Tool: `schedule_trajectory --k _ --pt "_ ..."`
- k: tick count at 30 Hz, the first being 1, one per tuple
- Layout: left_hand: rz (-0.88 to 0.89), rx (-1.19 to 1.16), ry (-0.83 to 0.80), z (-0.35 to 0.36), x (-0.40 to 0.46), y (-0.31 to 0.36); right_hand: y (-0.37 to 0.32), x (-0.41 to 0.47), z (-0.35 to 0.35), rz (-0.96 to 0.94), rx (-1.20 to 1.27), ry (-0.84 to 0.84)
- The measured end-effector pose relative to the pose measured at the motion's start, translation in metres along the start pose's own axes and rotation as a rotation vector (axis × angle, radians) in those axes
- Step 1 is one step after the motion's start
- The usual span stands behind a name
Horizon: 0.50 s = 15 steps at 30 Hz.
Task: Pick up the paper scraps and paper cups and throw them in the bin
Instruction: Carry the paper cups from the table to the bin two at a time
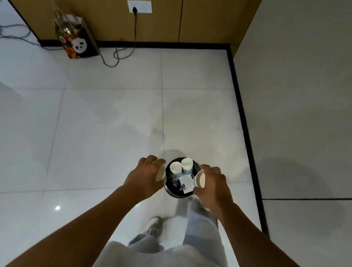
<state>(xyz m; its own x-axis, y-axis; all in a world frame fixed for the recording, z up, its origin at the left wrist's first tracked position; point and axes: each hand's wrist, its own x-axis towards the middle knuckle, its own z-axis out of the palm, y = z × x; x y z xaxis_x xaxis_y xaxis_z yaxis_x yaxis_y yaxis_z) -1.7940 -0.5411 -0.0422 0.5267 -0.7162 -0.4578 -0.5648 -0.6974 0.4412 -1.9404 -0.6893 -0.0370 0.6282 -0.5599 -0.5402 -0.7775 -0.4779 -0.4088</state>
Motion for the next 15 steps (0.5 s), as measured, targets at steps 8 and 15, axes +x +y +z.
schedule_trajectory --k 8,15 --pt "-0.293 -0.148 0.010 0.016 0.106 0.035 0.023 0.134 -0.051 -0.118 -0.142 -0.160" --pt "-0.461 -0.231 0.067 0.027 0.173 0.047 0.029 0.226 -0.060 -0.249 -0.218 -0.317"
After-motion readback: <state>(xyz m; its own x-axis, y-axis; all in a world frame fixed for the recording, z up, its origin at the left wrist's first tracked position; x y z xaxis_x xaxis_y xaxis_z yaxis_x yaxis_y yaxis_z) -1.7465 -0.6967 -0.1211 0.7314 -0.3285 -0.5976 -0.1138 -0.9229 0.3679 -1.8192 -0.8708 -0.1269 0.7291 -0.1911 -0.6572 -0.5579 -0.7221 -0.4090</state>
